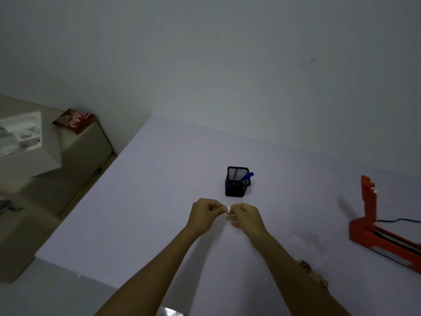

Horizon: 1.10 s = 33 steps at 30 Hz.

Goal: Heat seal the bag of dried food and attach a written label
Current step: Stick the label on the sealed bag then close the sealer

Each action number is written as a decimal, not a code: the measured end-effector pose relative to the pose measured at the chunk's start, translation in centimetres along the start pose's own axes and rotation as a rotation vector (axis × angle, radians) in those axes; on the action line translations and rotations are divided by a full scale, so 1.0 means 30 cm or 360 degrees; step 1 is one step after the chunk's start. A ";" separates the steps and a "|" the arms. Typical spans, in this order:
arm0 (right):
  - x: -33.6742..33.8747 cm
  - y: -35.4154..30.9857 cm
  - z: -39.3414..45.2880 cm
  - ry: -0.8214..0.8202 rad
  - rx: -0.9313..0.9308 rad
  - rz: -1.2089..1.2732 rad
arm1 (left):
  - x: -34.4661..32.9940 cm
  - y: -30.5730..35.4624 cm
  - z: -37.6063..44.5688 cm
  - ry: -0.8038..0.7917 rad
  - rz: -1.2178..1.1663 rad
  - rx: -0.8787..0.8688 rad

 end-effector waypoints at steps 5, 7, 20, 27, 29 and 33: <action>0.034 0.088 0.011 0.0099 -0.0161 0.0054 | 0.051 -0.062 -0.001 0.0134 0.0021 0.0186; 0.055 0.145 0.011 0.0129 -0.0272 0.0030 | 0.076 -0.084 -0.003 0.0187 0.0001 0.0256; 0.129 0.232 -0.002 0.0299 -0.0363 -0.0342 | 0.078 -0.090 -0.014 0.0285 0.0092 0.0332; 0.079 0.022 -0.061 0.0164 -0.0082 0.0264 | -0.102 0.076 -0.007 0.0126 0.0334 -0.0067; 0.123 0.031 -0.062 0.0215 -0.0077 0.0321 | -0.171 0.124 -0.001 0.0064 0.0377 -0.0168; 0.270 0.081 -0.083 0.0375 -0.0094 0.0439 | -0.312 0.198 -0.002 -0.0107 0.0440 -0.0336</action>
Point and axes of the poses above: each hand's wrist, its own z-axis towards the middle knuckle, its own x-axis out of the back of the hand, y = z × x, the point moved 9 cm from there along z, towards the middle knuckle, and after that the axes turned 3 degrees about -x, right-handed, at the moved point
